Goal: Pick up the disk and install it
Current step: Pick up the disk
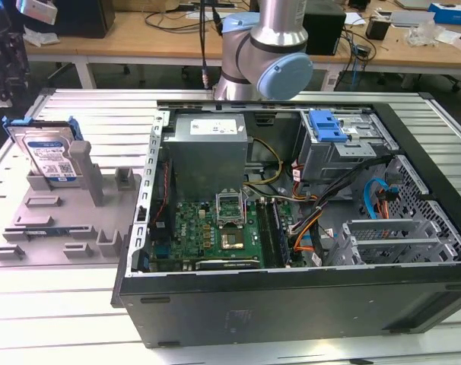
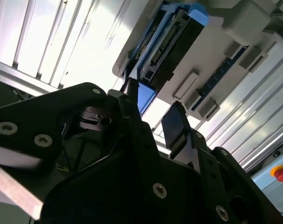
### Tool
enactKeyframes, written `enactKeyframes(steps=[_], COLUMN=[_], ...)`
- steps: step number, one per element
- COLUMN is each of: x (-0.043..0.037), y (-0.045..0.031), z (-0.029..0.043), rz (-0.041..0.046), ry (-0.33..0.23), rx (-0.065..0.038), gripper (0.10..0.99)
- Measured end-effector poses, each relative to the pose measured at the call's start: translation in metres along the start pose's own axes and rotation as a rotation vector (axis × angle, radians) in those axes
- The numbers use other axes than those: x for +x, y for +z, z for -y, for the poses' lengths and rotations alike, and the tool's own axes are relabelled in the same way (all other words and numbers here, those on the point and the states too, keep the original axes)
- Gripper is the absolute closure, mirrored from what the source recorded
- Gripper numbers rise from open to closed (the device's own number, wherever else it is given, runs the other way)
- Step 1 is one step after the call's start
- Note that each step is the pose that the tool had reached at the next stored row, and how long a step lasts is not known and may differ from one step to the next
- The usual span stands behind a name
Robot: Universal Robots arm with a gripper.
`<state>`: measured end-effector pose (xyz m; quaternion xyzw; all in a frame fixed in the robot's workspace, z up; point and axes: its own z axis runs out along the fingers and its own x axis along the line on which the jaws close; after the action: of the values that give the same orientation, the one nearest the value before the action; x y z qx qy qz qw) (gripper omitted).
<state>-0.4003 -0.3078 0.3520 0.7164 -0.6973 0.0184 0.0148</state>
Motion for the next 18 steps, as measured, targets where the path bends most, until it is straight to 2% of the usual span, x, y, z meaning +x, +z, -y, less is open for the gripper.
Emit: enactKeyframes(steps=[6, 14, 15, 16, 18], x=[0.0003, 0.0010, -0.0001, -0.0044, -0.0058], y=[0.0078, 0.0170, 0.0177, 0.0177, 0.0179], z=[-0.0006, -0.0011, -0.0016, -0.0022, -0.0035], rz=[0.0003, 0.0004, 0.0002, 0.0004, 0.0004], ry=[-0.032, -0.034, -0.034, -0.034, -0.034], rx=[0.002, 0.002, 0.002, 0.002, 0.002], gripper=[0.604, 0.604, 0.604, 0.604, 0.604])
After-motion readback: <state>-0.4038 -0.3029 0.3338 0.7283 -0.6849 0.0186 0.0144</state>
